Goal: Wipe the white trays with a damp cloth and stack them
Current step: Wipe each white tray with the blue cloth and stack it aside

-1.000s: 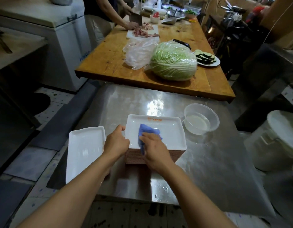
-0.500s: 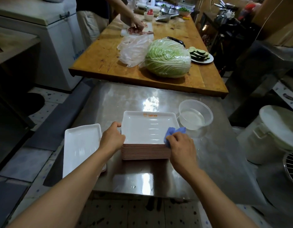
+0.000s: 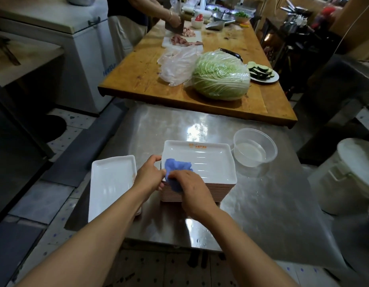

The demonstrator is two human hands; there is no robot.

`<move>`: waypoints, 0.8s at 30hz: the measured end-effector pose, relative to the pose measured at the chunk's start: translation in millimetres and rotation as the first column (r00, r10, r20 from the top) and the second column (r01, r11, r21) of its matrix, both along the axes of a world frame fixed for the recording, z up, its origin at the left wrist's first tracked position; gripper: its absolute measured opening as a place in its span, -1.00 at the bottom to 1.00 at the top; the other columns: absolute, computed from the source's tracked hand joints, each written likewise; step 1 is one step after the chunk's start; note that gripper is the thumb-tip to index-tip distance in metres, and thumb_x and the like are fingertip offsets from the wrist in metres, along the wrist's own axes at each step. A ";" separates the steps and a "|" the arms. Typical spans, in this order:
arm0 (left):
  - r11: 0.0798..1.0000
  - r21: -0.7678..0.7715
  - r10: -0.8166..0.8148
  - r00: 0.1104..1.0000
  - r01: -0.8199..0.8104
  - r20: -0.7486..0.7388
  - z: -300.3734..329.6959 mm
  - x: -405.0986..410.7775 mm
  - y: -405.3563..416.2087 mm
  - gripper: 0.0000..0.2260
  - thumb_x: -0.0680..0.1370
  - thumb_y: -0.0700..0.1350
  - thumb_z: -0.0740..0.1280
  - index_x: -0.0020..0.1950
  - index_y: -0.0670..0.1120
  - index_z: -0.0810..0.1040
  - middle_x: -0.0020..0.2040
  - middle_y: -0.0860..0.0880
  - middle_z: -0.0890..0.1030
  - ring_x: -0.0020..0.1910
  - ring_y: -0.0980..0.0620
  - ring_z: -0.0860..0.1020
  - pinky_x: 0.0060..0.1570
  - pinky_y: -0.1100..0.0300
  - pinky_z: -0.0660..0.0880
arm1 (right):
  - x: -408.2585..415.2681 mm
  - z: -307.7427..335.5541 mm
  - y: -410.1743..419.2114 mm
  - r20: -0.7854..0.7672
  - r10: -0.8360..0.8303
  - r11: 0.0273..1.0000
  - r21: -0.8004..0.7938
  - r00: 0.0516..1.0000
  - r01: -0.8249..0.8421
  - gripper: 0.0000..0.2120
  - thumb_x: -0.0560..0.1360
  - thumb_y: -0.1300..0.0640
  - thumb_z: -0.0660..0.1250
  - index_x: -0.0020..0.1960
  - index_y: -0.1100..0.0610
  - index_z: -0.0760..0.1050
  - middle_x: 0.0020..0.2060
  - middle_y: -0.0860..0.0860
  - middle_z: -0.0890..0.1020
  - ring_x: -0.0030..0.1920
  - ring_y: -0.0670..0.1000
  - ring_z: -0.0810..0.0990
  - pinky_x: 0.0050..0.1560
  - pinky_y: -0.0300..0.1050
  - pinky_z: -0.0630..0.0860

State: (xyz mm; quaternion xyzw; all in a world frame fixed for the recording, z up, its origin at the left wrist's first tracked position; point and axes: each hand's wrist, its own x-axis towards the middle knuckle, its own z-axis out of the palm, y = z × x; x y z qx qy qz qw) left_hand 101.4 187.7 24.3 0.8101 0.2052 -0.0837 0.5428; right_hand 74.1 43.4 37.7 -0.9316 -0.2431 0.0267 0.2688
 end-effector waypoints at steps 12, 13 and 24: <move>0.938 0.346 0.008 1.000 -0.010 0.008 3.9 -2.0 -8.7 -0.64 0.51 -0.20 0.21 0.30 0.01 0.39 0.02 -0.13 0.61 -0.10 -0.14 0.59 -0.05 0.01 0.56 | -5.7 17.9 -82.3 -0.018 -0.315 0.947 -0.081 0.949 0.312 -0.86 0.35 0.36 0.16 -0.20 0.18 0.42 -0.16 0.07 0.42 -0.22 0.02 0.40 -0.19 -0.08 0.35; 0.915 0.402 0.008 1.000 -0.013 0.015 5.4 -3.4 -10.7 -0.63 0.52 -0.18 0.22 0.33 -0.01 0.36 0.11 -0.14 0.58 -0.02 -0.16 0.57 -0.04 0.05 0.53 | -5.4 19.2 -84.4 -0.058 -0.337 0.940 0.024 0.940 0.339 -0.87 0.36 0.36 0.15 -0.23 0.17 0.40 -0.19 0.05 0.40 -0.26 -0.01 0.37 -0.21 -0.11 0.34; 0.480 0.850 -0.577 0.808 0.216 0.121 14.4 -20.1 -76.7 -0.68 0.47 0.03 0.40 0.18 -0.01 0.54 0.26 -0.02 0.39 0.24 -0.04 0.35 0.07 0.13 0.32 | -16.4 37.2 -133.4 -0.190 -0.574 0.667 0.455 0.797 0.589 -0.74 0.43 0.27 0.36 -0.16 -0.05 0.36 -0.29 -0.16 0.53 -0.27 -0.38 0.48 -0.35 -0.52 0.36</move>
